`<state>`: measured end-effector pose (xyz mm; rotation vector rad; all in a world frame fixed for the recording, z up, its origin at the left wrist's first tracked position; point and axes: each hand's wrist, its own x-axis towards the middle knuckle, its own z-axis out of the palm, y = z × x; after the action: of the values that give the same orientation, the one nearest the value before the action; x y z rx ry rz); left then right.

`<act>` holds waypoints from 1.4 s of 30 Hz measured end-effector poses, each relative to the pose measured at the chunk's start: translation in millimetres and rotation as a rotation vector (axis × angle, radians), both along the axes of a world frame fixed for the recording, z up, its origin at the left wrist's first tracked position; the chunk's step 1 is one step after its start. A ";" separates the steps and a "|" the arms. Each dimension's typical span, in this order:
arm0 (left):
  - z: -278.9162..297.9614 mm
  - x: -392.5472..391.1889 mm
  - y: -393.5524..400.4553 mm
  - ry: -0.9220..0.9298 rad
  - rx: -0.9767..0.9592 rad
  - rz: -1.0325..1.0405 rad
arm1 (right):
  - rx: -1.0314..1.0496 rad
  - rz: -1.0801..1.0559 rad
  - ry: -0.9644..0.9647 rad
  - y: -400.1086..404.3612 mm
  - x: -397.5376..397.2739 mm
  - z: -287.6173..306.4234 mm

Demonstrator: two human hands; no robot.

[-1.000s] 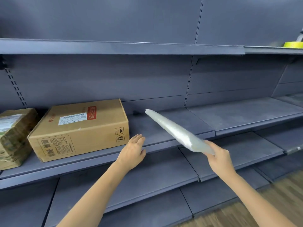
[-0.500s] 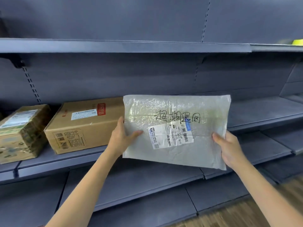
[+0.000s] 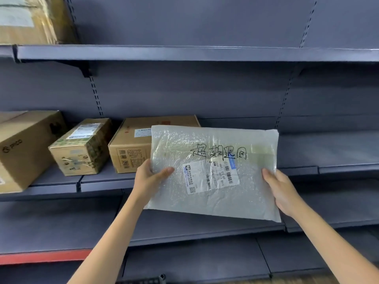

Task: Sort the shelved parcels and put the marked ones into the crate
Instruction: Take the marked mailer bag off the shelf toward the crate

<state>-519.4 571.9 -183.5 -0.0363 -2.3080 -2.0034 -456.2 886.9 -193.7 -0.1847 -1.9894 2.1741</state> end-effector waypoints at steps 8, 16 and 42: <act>-5.8 16.5 -68.2 0.112 -0.061 0.165 | 0.038 0.128 0.012 -70.8 -20.3 -5.1; -23.9 33.9 -140.7 0.082 0.038 0.214 | -0.007 0.181 -0.004 -138.7 -27.6 -27.5; -43.2 86.5 -222.5 -0.115 0.046 0.226 | -0.120 0.141 -0.140 -193.7 33.0 -66.8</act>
<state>-432.8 349.5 -226.7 0.3356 -2.2139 -1.9904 -423.2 693.2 -260.5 -0.2263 -2.0011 2.4337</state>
